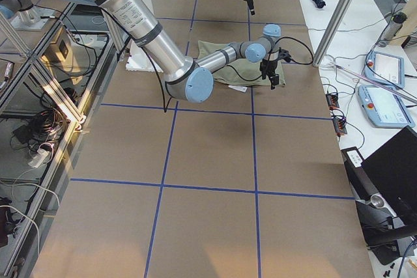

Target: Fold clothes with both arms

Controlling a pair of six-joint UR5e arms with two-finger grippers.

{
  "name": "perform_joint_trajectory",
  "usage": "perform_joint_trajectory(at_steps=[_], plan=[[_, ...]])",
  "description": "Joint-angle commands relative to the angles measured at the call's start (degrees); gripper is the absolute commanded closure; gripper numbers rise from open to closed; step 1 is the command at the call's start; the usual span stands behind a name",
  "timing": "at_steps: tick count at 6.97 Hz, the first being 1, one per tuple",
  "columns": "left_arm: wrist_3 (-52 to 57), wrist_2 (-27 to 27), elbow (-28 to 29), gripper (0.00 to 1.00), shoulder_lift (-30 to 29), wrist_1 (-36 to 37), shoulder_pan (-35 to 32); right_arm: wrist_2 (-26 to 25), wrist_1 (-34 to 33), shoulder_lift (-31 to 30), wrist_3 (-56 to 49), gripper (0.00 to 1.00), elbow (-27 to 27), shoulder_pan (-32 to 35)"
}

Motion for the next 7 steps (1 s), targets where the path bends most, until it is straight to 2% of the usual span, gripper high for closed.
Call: perform_joint_trajectory(at_steps=[1, 2, 3, 4, 7], plan=[[-16.63, -4.05, -6.86, 0.0, 4.09, -0.83, 4.71, 3.29, -0.17, -5.28, 7.21, 0.0, 11.51, -1.09], [-23.67, -1.7, -7.94, 0.0, 4.72, -1.96, 9.88, 3.47, -0.08, -8.97, 11.86, 0.0, 18.01, -2.58], [-27.4, 5.63, -7.25, 0.01, 4.29, -2.67, 17.24, 4.26, -0.17, -11.09, 15.82, 0.0, 22.34, -3.47], [-27.35, 9.19, -5.16, 0.03, 4.11, -2.76, 22.28, 5.4, 0.0, -11.29, 18.12, 0.0, 22.81, -3.65], [-27.61, 10.36, -3.47, 0.06, 3.76, -2.68, 24.88, 5.5, 0.09, -11.29, 19.81, 0.0, 22.82, -3.91]])
